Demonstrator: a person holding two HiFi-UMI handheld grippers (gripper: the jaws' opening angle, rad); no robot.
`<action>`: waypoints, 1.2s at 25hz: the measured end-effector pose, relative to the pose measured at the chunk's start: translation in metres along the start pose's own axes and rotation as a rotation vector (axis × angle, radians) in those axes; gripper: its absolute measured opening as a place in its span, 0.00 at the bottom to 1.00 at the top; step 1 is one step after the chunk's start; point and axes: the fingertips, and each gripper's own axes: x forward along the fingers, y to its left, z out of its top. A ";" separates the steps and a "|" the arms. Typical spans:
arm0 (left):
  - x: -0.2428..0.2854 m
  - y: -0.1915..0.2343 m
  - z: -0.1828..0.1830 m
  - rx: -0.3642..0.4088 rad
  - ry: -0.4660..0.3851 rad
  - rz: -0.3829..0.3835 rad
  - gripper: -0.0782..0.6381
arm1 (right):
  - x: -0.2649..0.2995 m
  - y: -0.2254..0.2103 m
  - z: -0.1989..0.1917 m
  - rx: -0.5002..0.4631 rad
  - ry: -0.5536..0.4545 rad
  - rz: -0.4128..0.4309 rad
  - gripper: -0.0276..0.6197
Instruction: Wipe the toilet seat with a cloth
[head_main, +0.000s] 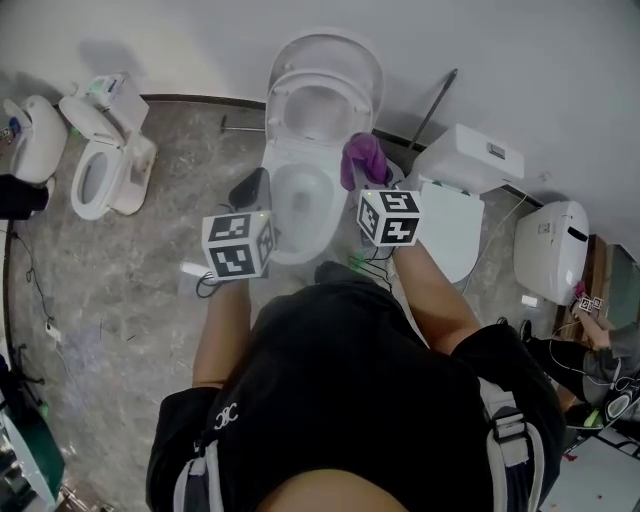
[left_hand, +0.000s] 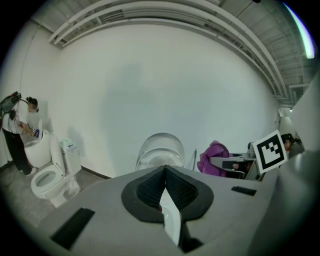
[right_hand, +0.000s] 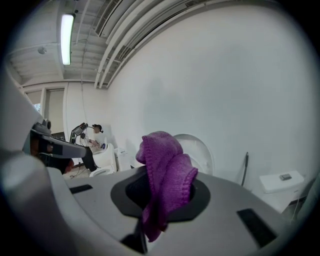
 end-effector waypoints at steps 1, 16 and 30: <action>0.005 0.001 0.004 0.004 -0.002 0.005 0.11 | 0.011 -0.006 -0.001 0.004 0.009 -0.004 0.13; 0.067 -0.006 0.021 -0.090 0.021 0.031 0.11 | 0.151 -0.110 -0.062 0.130 0.234 -0.106 0.13; 0.095 0.016 0.014 -0.130 0.083 0.146 0.11 | 0.226 -0.152 -0.085 0.348 0.362 -0.169 0.13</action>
